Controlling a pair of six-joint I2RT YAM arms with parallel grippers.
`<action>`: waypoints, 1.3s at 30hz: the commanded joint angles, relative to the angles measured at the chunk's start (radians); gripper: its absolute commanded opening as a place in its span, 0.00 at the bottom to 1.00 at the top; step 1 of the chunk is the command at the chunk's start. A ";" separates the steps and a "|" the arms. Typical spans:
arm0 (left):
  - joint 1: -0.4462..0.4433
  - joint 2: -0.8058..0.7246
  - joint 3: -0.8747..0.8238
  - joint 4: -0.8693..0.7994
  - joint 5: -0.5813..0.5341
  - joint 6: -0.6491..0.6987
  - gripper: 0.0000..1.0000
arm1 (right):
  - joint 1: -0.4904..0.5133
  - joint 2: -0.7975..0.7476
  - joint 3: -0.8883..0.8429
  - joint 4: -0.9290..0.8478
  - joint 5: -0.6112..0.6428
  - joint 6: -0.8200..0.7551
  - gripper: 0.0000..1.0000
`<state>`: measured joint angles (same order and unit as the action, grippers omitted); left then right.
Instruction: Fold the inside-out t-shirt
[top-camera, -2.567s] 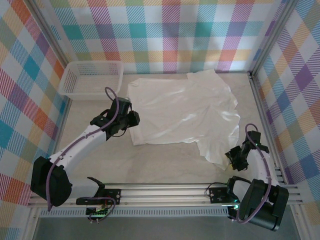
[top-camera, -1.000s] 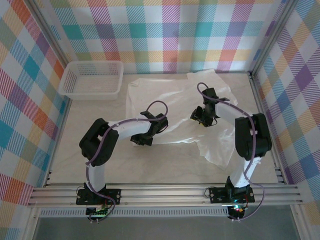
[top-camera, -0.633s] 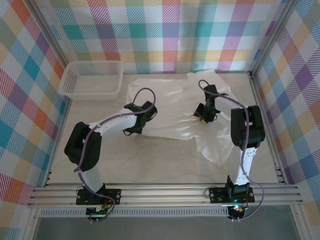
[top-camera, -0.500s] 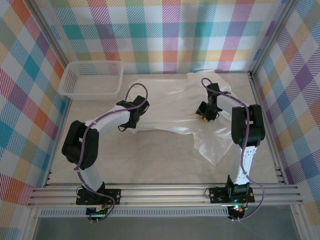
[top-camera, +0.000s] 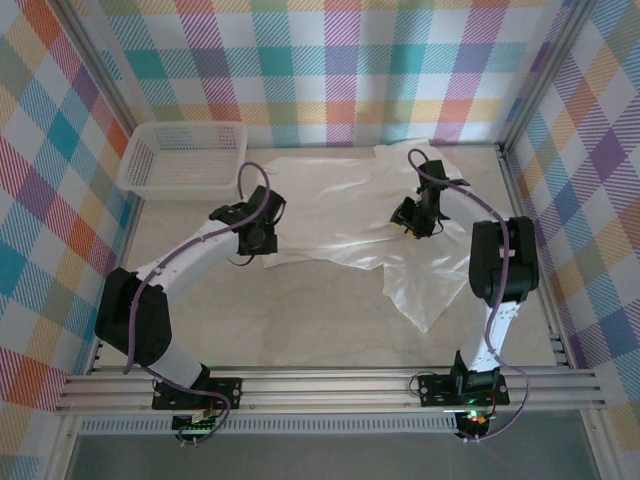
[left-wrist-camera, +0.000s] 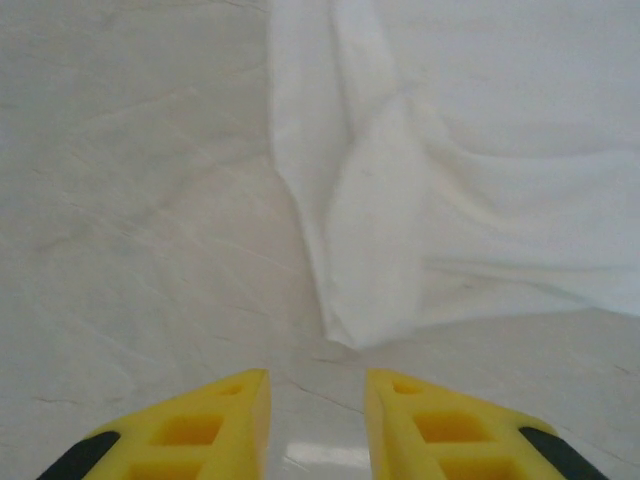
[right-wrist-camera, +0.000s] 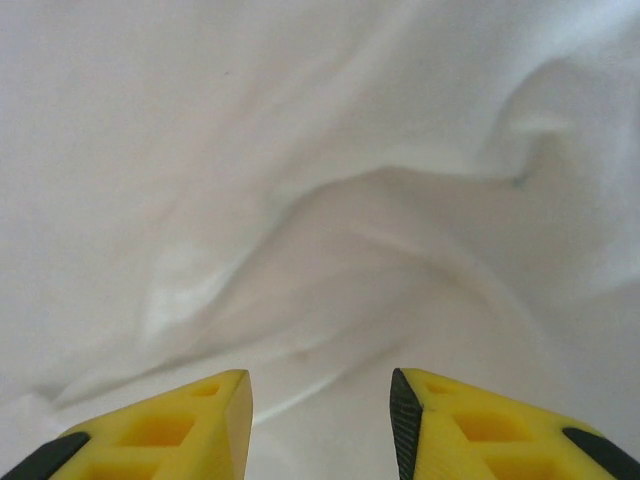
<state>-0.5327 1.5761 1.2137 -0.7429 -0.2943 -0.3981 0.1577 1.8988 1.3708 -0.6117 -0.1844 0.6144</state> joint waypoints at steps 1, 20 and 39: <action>-0.079 0.112 0.077 -0.066 -0.022 -0.062 0.32 | 0.013 -0.069 -0.057 0.011 -0.023 0.024 0.42; -0.044 0.425 0.241 -0.131 -0.407 0.087 0.23 | 0.017 -0.026 -0.060 -0.005 0.019 0.011 0.44; 0.145 -0.413 -0.378 0.433 0.043 0.057 0.00 | -0.133 0.040 -0.098 -0.017 0.034 0.005 0.36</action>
<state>-0.4286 1.2774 0.9432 -0.5217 -0.3832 -0.3317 0.0498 1.8908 1.2423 -0.6033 -0.1246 0.6376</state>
